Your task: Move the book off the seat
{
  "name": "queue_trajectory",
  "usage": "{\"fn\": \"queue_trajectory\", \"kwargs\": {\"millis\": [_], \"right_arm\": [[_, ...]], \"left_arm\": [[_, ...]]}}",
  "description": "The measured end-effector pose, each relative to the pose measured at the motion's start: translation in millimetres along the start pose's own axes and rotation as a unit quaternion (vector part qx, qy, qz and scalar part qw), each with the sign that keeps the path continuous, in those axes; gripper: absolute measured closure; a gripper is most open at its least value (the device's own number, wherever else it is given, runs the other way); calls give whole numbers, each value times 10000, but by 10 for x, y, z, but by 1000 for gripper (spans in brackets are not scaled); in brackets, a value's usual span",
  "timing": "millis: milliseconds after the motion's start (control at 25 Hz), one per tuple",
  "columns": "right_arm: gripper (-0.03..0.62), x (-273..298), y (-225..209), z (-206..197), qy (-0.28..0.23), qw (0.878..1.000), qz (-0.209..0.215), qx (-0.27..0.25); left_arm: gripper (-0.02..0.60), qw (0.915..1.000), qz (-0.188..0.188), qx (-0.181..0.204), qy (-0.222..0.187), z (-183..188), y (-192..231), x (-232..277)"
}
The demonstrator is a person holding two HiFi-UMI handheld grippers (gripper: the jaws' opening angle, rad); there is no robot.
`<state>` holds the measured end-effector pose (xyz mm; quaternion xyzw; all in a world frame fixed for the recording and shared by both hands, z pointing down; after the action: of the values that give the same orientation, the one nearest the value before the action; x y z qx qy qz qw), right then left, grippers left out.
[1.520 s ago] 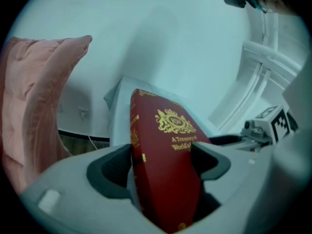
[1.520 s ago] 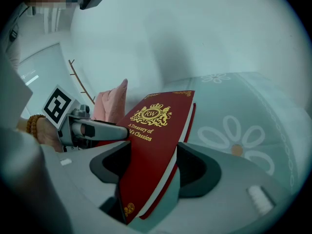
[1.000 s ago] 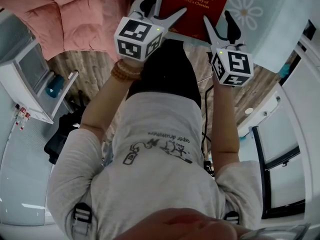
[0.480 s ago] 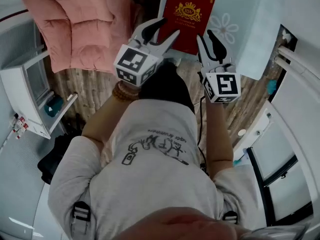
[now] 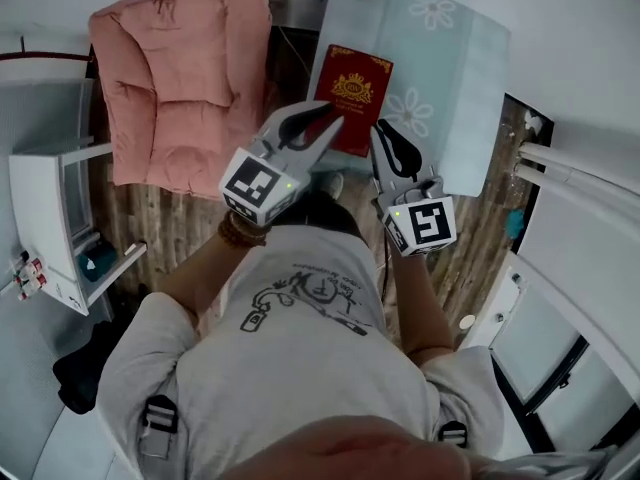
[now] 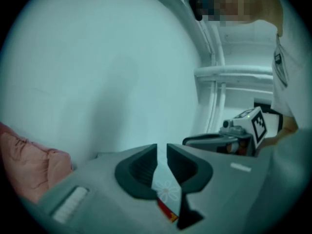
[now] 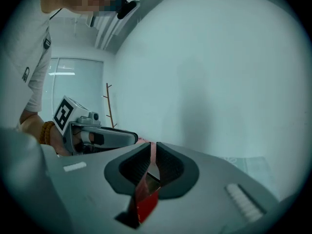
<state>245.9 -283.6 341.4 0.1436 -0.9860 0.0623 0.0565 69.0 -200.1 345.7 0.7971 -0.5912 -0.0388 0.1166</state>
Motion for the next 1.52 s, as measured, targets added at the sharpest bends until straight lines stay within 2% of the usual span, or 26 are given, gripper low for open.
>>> {"fn": "queue_trajectory", "kwargs": {"millis": [80, 200, 480, 680, 800, 1000, 1120, 1520], "right_arm": [[560, -64, 65, 192, -130, 9999, 68, -89], [571, -155, 153, 445, -351, 9992, 164, -104], [586, -424, 440, 885, -566, 9978, 296, -173], [586, -557, 631, 1113, -725, 9959, 441, -310], [587, -623, 737, 1234, -780, 9951, 513, -321], [588, -697, 866, 1484, -1067, 9920, 625, -273], [588, -710, 912, 1594, -1115, 9912, 666, -264], [587, -690, 872, 1631, -1125, 9918, 525, -315]], "left_arm": [[526, 9998, -105, 70, -153, 182, -123, -38], [577, 9987, -244, 193, -408, 433, -291, -120], [578, 9950, -500, -7, -864, 807, -642, -351], [578, 9906, -748, 53, -1144, 1063, -766, -442], [578, 9893, -907, 80, -1136, 1160, -837, -528], [578, 9844, -1093, 117, -1371, 1393, -958, -615], [578, 9842, -1160, 101, -1333, 1449, -978, -638], [578, 9854, -1147, 83, -1254, 1472, -951, -657]]}}
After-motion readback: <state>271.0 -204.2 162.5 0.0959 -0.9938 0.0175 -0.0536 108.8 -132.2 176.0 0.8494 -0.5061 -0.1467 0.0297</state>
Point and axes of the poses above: the fingertips, and each gripper's own axes: x forward along the fingers, y to its left, z out of its top, the point moved 10 cm from there along -x, backward along the fingers, and after that the axes turned 7 degrees about -y, right-handed, at the moved point
